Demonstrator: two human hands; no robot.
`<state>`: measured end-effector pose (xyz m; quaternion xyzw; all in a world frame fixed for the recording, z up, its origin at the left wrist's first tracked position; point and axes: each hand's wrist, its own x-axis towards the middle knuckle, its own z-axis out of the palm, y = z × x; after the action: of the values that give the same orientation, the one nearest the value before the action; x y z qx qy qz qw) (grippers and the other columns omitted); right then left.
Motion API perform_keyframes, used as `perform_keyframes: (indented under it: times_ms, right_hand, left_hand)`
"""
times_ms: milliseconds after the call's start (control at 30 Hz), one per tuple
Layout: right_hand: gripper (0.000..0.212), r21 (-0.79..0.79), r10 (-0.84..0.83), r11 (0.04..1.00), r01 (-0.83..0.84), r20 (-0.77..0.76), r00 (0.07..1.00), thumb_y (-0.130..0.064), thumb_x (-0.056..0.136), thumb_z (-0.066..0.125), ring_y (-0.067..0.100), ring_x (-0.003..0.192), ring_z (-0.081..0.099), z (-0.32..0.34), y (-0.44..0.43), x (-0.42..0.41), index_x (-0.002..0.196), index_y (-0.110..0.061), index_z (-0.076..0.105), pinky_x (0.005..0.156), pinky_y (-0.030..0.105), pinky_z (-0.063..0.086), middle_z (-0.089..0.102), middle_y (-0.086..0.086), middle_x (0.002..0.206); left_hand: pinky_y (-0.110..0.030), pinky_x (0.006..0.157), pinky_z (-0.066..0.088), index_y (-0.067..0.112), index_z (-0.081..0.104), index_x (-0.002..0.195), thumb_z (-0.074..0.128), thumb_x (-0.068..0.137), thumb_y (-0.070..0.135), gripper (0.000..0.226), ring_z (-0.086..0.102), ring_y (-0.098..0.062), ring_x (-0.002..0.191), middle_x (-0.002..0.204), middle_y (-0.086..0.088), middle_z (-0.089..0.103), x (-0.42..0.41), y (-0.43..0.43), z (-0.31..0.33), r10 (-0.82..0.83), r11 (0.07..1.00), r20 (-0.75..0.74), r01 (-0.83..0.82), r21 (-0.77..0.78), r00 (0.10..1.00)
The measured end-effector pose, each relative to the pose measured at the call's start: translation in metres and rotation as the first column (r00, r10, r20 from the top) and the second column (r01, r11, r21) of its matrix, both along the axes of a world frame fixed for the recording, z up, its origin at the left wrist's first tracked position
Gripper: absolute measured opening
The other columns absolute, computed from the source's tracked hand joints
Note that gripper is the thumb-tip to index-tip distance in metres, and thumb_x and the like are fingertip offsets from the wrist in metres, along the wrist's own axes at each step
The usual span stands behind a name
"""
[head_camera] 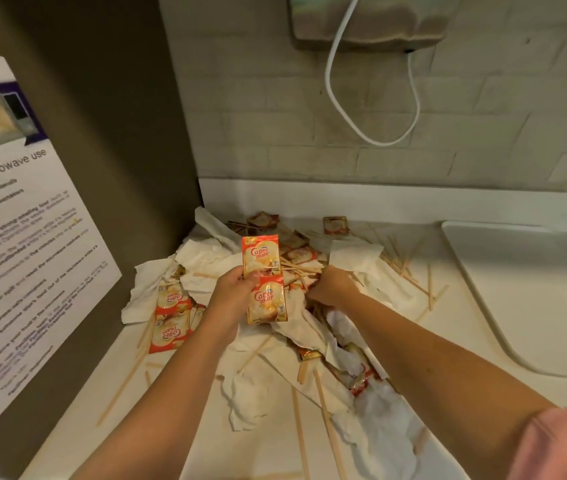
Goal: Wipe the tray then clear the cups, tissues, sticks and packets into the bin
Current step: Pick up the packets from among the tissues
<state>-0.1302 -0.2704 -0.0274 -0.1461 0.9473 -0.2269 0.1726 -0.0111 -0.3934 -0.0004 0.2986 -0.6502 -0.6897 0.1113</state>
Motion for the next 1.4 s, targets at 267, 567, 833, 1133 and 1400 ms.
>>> perform_keyframes:
  times_ms: [267, 567, 833, 1133, 1400]
  right_hand:
    - [0.027, -0.015, -0.008, 1.0, 0.009, 0.083, 0.997, -0.026, 0.076, 0.073, 0.019, 0.078, 0.054, -0.002, -0.006, -0.002, 0.083, -0.011, 0.052, 0.064, 0.026, 0.043, 0.055, 0.004, 0.08]
    - [0.023, -0.316, 0.033, 0.946, 0.074, 0.321, 0.947, -0.001, 0.078, 0.068, 0.025, 0.067, 0.059, 0.024, 0.002, 0.001, 0.094, -0.003, 0.052, 0.059, 0.034, 0.054, 0.06, 0.014, 0.079]
    - [0.026, -0.513, 0.159, 0.858, -0.017, 0.234, 0.959, -0.002, 0.08, 0.065, 0.01, 0.061, 0.041, 0.061, 0.011, 0.001, 0.064, -0.02, 0.055, 0.055, 0.02, 0.031, 0.051, -0.002, 0.067]
    - [0.018, -0.772, 0.227, 0.629, -0.092, 0.069, 0.971, -0.005, 0.089, 0.059, 0.015, 0.078, 0.062, 0.097, 0.001, 0.006, 0.08, -0.021, 0.057, 0.072, 0.033, 0.052, 0.064, -0.001, 0.084]
    - [0.01, -0.836, 0.297, 0.547, -0.048, 0.141, 0.944, -0.006, 0.092, 0.056, 0.022, 0.083, 0.061, 0.1, -0.022, 0.018, 0.087, -0.015, 0.055, 0.078, 0.042, 0.051, 0.062, 0.003, 0.087]
  left_hand:
    - [-0.043, 0.089, 0.053, 0.014, 0.059, 0.117, 0.046, 0.098, 0.019, 0.024, 0.066, -0.024, 0.098, 0.11, -0.008, 0.068, 0.002, -0.007, -0.003, 0.023, 0.999, 0.024, -0.023, -0.032, 0.999]
    - [-0.043, 0.089, 0.053, 0.013, 0.058, 0.119, 0.047, 0.097, 0.019, 0.025, 0.066, -0.025, 0.098, 0.11, -0.009, 0.067, 0.001, -0.004, -0.001, 0.017, 1.0, 0.007, -0.016, -0.022, 1.0]
    - [-0.043, 0.087, 0.053, 0.025, 0.054, 0.102, 0.05, 0.096, 0.02, 0.009, 0.064, -0.025, 0.098, 0.109, -0.006, 0.065, -0.003, -0.005, 0.002, 0.078, 0.99, -0.056, -0.084, -0.117, 0.995]
    - [-0.044, 0.088, 0.053, 0.032, 0.034, 0.131, 0.048, 0.097, 0.012, 0.042, 0.062, -0.027, 0.106, 0.123, -0.009, 0.061, 0.0, -0.008, 0.013, 0.1, 0.951, -0.113, -0.128, -0.28, 0.989]
    - [-0.027, 0.074, 0.054, 0.026, 0.061, 0.099, 0.035, 0.1, 0.008, 0.032, 0.065, -0.023, 0.097, 0.095, 0.003, 0.065, -0.001, -0.009, 0.018, 0.028, 0.958, -0.191, -0.081, -0.275, 0.981]
